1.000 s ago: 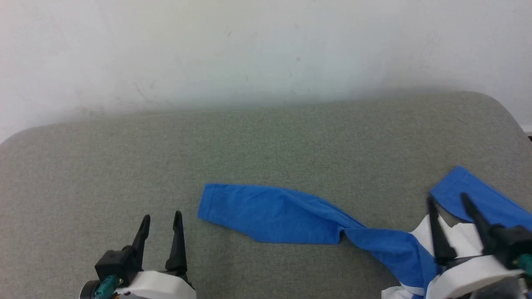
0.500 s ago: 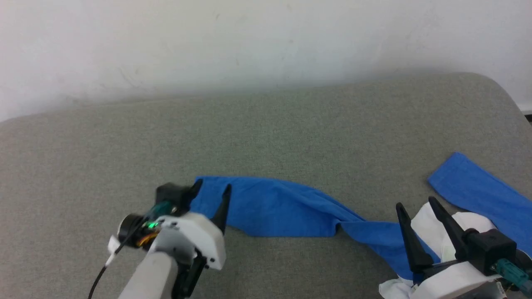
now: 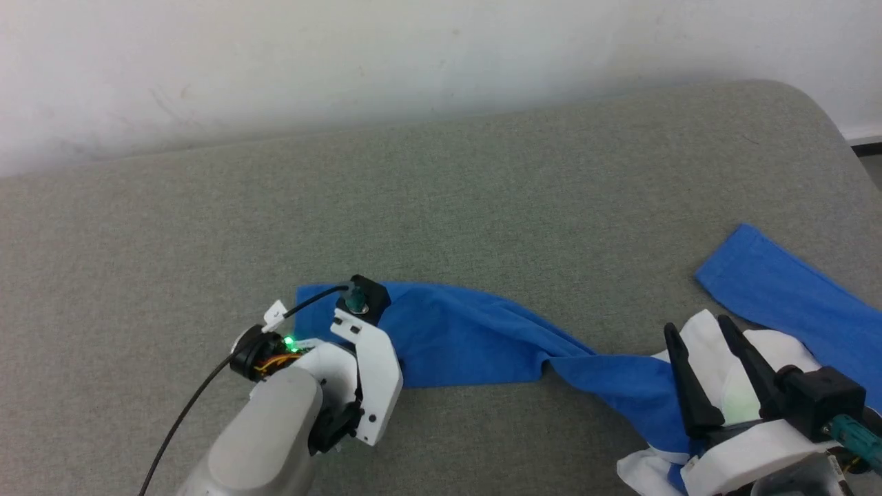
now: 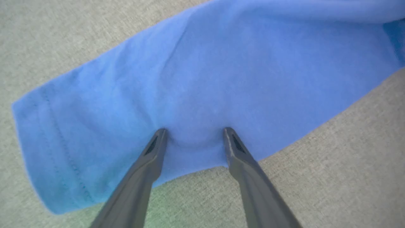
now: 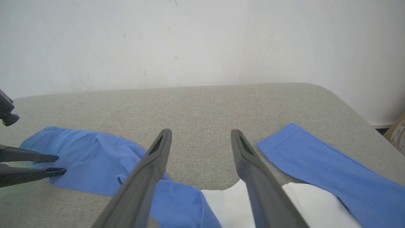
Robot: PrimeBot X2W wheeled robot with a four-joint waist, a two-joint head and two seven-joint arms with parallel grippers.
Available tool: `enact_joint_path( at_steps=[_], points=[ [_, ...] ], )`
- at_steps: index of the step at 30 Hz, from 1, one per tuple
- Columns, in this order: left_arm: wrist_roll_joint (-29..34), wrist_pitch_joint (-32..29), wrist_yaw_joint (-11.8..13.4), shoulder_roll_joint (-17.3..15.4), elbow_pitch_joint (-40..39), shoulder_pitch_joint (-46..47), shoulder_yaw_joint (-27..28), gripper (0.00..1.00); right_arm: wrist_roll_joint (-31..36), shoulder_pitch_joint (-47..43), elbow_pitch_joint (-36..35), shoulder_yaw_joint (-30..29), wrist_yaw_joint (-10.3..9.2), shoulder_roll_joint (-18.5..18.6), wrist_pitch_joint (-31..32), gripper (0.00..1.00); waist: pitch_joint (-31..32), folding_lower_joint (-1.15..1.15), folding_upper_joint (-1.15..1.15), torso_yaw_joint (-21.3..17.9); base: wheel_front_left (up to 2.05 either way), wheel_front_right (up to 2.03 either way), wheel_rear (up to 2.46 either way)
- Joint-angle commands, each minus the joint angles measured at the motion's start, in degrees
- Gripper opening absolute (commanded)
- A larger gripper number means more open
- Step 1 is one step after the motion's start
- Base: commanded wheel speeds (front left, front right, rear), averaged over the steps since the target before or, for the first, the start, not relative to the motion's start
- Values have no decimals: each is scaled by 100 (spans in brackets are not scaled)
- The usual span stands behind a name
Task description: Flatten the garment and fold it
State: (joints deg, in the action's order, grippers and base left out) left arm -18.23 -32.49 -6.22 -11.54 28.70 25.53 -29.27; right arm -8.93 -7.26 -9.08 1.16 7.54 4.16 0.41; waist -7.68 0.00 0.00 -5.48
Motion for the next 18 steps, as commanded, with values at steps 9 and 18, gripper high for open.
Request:
enact_joint_path(
  at_steps=[9,18],
  points=[
    [-290,1038,33,-441,-504,-100,-50,0,-55,33,-14,-143,-5,-73,-71,100,174,0,0,146,0,0,0],
    [-614,1569,1588,-1513,-2609,-1451,1735,0,-84,-158,-150,-293,-5,-111,-97,100,245,0,0,546,0,0,0]
  ],
)
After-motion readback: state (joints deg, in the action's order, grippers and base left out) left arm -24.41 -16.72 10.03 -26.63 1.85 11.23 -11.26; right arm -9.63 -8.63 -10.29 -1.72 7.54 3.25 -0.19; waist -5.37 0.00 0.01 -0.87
